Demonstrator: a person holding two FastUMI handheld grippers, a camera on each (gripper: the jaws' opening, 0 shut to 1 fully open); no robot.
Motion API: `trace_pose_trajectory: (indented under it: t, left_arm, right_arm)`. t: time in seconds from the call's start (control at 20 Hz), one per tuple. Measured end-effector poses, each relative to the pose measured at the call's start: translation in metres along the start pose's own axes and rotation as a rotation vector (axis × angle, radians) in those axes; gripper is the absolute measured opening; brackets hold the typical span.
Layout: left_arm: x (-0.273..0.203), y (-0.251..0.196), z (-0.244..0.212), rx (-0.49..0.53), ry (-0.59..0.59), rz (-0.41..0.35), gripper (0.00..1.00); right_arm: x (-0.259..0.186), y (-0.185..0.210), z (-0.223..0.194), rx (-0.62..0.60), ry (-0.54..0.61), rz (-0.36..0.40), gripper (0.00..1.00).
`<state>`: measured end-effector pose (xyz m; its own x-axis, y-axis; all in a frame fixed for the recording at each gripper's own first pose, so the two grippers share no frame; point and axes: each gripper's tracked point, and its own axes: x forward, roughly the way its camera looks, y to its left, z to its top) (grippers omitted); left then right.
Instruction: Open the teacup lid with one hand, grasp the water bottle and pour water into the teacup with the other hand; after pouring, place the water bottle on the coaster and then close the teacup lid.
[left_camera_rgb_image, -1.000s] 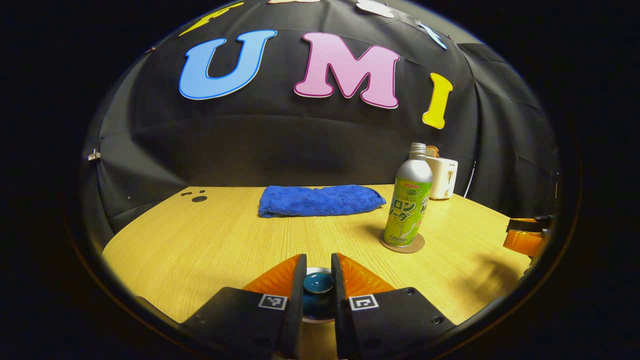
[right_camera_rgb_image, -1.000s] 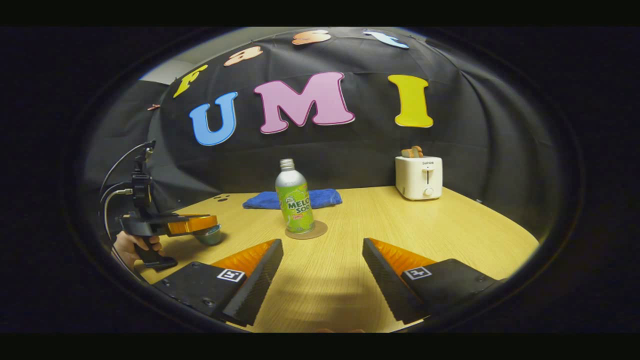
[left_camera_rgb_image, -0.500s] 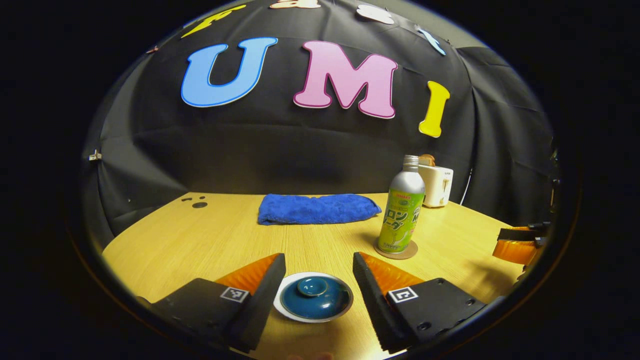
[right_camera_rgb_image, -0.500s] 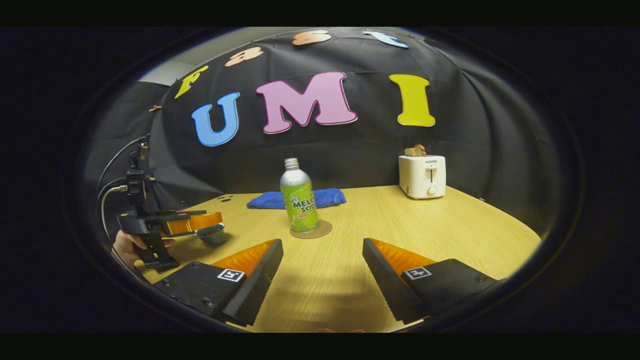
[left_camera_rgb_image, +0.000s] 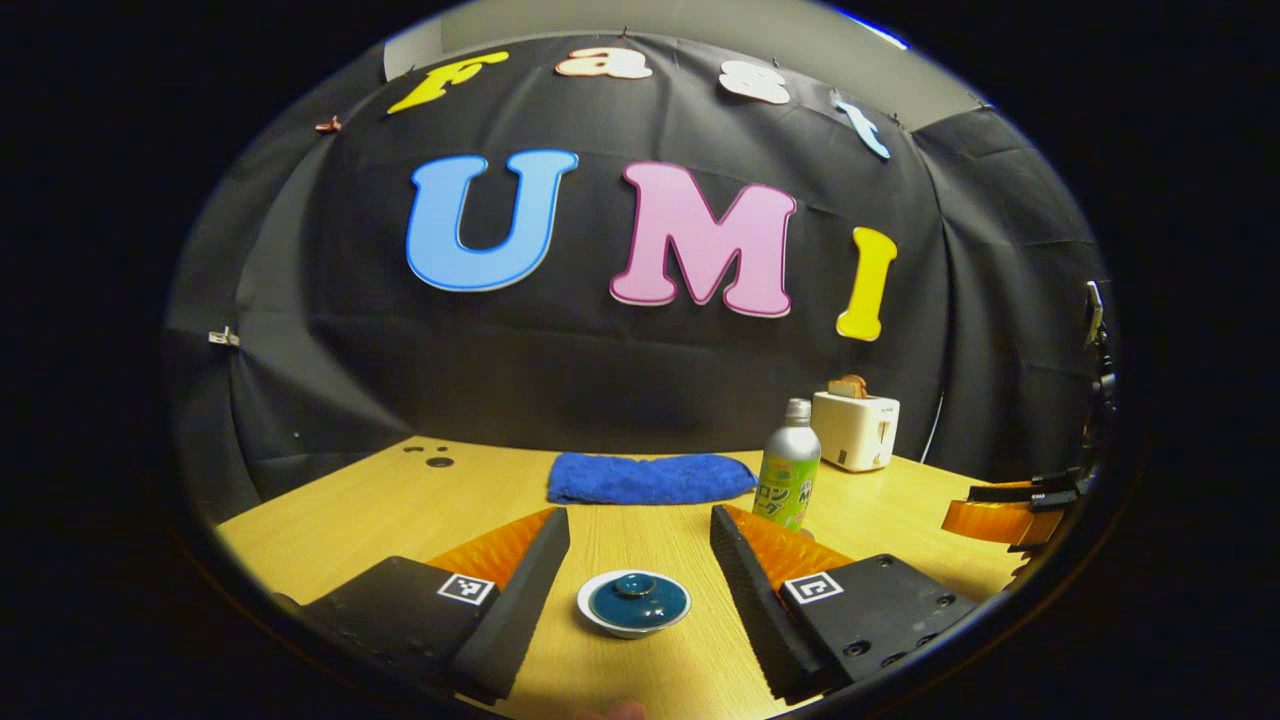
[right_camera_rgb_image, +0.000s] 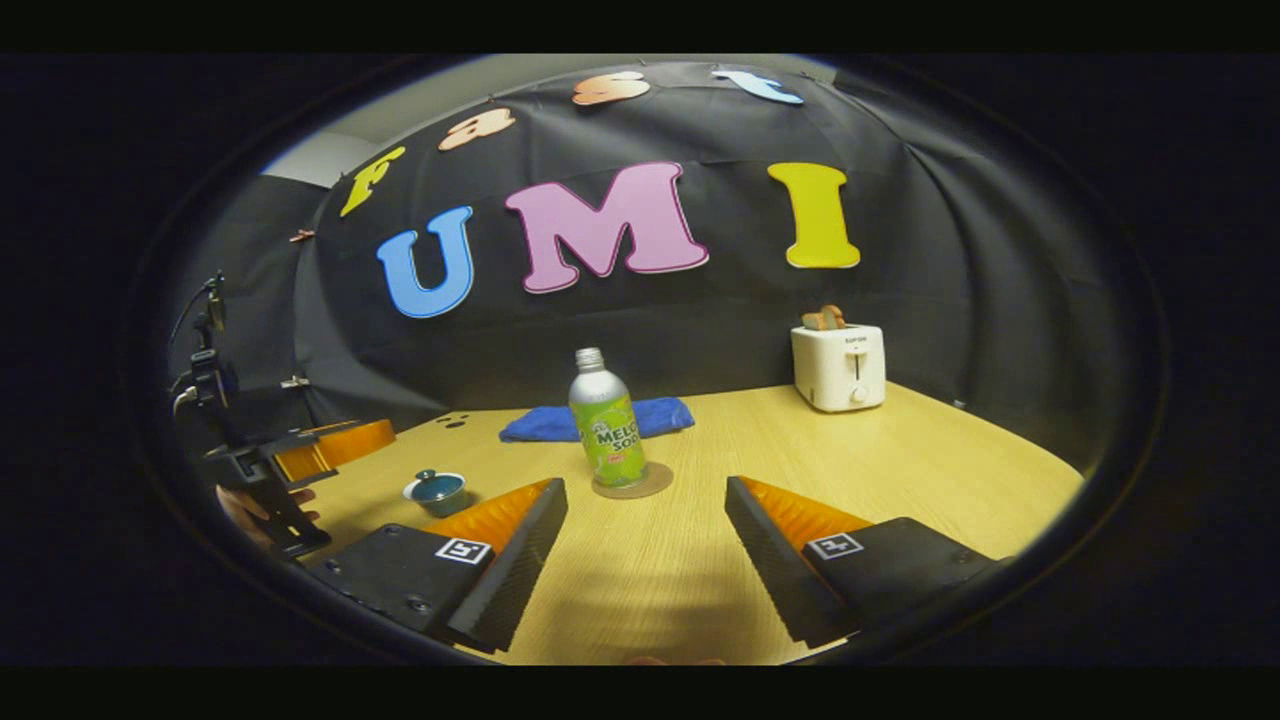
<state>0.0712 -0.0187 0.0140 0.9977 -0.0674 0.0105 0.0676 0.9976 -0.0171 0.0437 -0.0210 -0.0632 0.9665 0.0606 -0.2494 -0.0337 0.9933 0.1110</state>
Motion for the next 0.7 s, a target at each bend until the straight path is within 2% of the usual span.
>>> trace_pose_trajectory:
  t: [0.2, 0.4, 0.7]
  left_arm:
    - [-0.04, 0.003, 0.012, 0.023, -0.051, 0.031, 0.9]
    - [-0.071, -0.002, 0.003, 0.022, -0.056, 0.038, 0.9]
    - [-0.091, -0.002, -0.006, 0.0, -0.059, 0.043, 0.9]
  right_arm:
    - [-0.013, 0.007, 0.011, -0.065, -0.048, -0.017, 0.98]
    - [-0.031, 0.024, 0.013, -0.095, -0.078, 0.005, 0.99]
    - [-0.052, 0.035, 0.006, -0.101, -0.096, 0.014, 0.99]
